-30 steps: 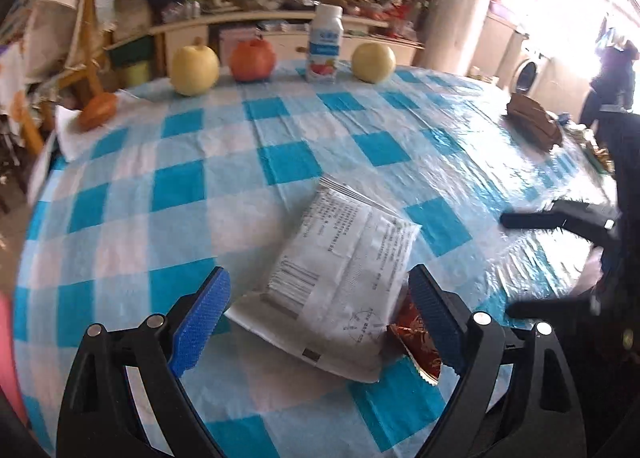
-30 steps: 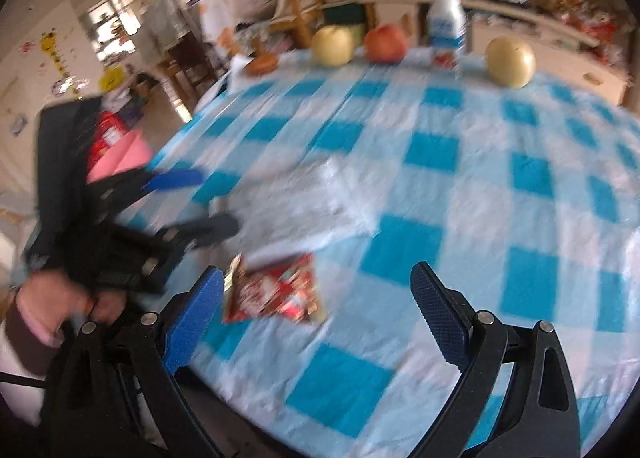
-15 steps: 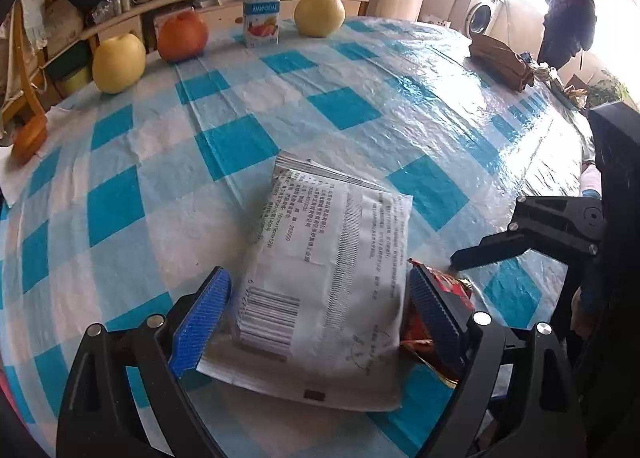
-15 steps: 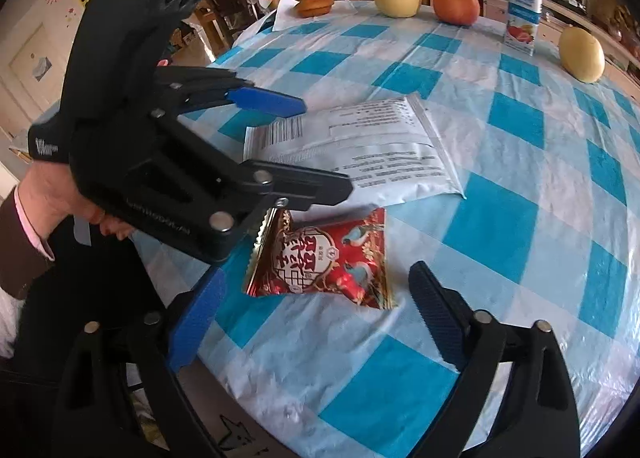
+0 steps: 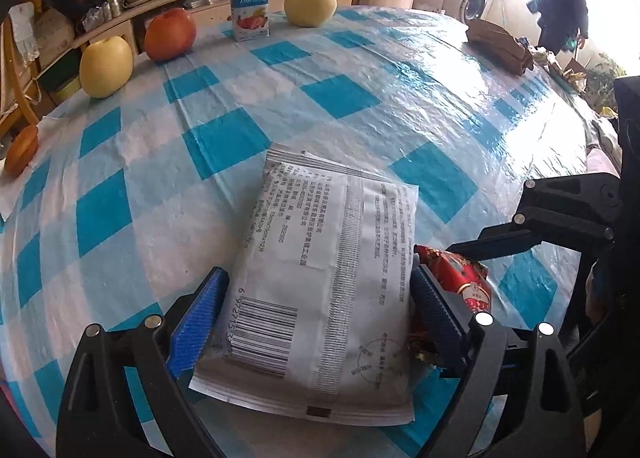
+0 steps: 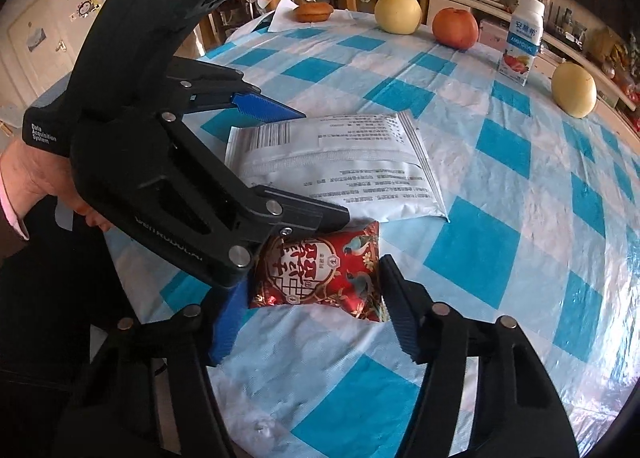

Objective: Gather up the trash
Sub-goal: 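Grasp the white paper packet with left tool while right grasps the red candy wrapper, then lift the white packet and red candy wrapper and carry them to the pink bucket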

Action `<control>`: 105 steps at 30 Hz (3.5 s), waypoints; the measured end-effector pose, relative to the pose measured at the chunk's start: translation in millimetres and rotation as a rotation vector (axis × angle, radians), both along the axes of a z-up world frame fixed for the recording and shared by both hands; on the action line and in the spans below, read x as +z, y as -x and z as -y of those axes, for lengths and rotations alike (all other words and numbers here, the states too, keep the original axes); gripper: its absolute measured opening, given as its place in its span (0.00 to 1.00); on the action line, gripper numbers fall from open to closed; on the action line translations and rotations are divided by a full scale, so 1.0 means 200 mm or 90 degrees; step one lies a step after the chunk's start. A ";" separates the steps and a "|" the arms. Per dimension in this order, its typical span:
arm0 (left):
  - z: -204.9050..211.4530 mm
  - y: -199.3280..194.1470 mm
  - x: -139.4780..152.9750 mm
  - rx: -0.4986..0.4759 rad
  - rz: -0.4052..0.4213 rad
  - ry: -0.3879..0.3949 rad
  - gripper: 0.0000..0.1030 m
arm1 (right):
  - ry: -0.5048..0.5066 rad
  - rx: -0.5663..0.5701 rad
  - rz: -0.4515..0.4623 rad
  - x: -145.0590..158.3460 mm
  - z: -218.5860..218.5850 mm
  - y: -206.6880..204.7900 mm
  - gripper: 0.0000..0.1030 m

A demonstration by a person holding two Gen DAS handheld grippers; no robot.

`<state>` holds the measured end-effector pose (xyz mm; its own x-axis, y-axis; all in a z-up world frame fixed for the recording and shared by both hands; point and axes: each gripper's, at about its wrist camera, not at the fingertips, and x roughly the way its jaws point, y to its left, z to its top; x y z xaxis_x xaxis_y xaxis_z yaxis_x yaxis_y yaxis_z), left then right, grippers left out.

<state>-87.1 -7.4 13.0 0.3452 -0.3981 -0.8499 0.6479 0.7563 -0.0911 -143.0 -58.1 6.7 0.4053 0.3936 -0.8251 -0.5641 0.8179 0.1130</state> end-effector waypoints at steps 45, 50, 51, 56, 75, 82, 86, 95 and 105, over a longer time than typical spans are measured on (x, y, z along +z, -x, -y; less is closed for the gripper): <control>-0.11 0.01 0.05 0.177 0.072 -0.001 0.76 | 0.022 -0.154 0.056 0.01 0.21 -0.15 0.50; -0.16 0.04 0.11 0.204 0.091 0.015 0.76 | 0.014 -0.157 0.073 0.05 0.20 -0.13 0.49; -0.16 0.04 0.12 0.210 0.097 0.017 0.76 | 0.011 -0.157 0.075 0.06 0.20 -0.13 0.49; -0.24 0.05 0.18 0.259 0.124 0.022 0.76 | -0.004 -0.159 0.092 0.11 0.19 -0.11 0.49; -0.56 0.07 0.38 0.440 0.232 0.016 0.76 | -0.063 -0.133 0.106 0.30 0.03 -0.08 0.49; -0.69 0.09 0.43 0.491 0.256 0.021 0.76 | -0.074 -0.116 0.105 0.34 -0.08 -0.09 0.49; -0.78 0.09 0.45 0.527 0.258 0.026 0.76 | -0.071 -0.101 0.104 0.35 -0.15 -0.10 0.49; -1.01 0.13 0.49 0.608 0.276 0.044 0.76 | -0.068 -0.051 0.104 0.39 -0.38 -0.12 0.49; -1.32 0.20 0.52 0.718 0.281 0.073 0.76 | -0.073 0.029 0.124 0.50 -0.74 -0.17 0.49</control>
